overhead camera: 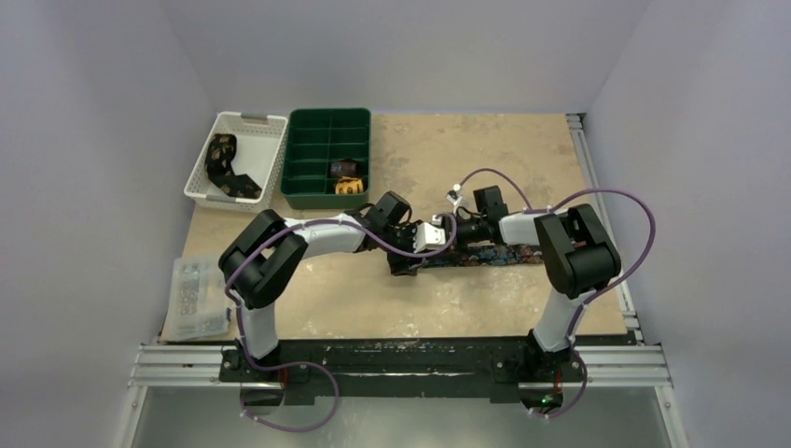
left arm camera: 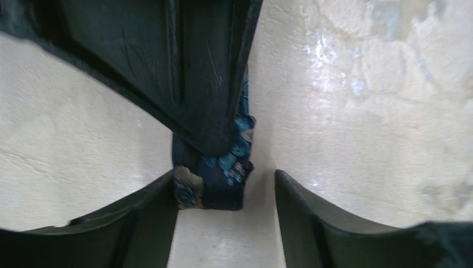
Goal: Roll the ties
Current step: Roll the tie at the center of the board.
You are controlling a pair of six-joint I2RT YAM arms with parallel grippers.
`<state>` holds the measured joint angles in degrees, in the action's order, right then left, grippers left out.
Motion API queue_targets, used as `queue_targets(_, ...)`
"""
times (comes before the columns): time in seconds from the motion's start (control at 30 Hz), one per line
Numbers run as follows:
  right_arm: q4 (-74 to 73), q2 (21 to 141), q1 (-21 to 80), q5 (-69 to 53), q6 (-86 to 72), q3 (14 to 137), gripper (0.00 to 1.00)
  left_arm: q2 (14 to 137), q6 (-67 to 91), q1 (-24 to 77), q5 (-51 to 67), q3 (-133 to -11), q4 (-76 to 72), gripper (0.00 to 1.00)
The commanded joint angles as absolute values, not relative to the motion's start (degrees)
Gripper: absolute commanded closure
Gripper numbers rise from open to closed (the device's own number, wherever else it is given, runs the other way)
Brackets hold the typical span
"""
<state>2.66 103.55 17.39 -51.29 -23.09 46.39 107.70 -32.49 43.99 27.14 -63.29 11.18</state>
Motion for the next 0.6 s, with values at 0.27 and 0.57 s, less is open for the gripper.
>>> queue_targets(0.27, -6.5, 110.4, 13.1, -45.6, -14.2, 48.3, 1.0, 104.9, -20.7, 41.4, 34.0, -49.7, -20.6, 0.24)
queue_targets(0.57, -8.7, 109.9, 13.1, -44.0, -12.0, 47.9, 1.0, 109.2, -18.5, 41.6, 33.4, -49.7, -29.3, 0.32)
